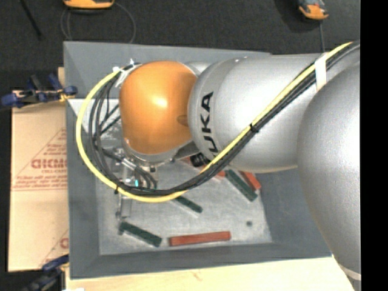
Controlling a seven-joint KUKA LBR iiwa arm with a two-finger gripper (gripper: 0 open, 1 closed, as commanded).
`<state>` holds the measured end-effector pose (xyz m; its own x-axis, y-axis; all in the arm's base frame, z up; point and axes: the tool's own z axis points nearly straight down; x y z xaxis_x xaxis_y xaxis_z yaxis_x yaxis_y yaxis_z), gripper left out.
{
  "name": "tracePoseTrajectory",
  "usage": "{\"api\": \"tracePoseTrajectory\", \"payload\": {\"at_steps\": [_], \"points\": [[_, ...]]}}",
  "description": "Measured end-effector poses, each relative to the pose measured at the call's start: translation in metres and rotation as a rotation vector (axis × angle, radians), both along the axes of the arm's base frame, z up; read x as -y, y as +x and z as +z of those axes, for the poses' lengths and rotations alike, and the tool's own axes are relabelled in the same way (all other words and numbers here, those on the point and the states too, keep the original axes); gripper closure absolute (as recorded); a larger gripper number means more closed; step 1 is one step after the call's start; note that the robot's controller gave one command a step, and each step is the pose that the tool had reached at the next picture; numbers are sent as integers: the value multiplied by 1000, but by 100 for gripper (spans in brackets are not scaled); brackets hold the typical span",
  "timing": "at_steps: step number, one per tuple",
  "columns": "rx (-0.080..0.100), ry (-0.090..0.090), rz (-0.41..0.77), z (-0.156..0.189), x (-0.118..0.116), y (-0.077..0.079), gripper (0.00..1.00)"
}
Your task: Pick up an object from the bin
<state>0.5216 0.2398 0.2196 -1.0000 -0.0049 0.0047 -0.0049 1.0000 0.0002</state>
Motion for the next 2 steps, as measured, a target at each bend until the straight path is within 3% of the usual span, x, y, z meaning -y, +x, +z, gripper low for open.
{"api": "tracePoseTrajectory", "payload": {"at_steps": [1,2], "points": [[6,1,-5,4,1,1,0],[10,3,-2,-71,36,-21,0]]}}
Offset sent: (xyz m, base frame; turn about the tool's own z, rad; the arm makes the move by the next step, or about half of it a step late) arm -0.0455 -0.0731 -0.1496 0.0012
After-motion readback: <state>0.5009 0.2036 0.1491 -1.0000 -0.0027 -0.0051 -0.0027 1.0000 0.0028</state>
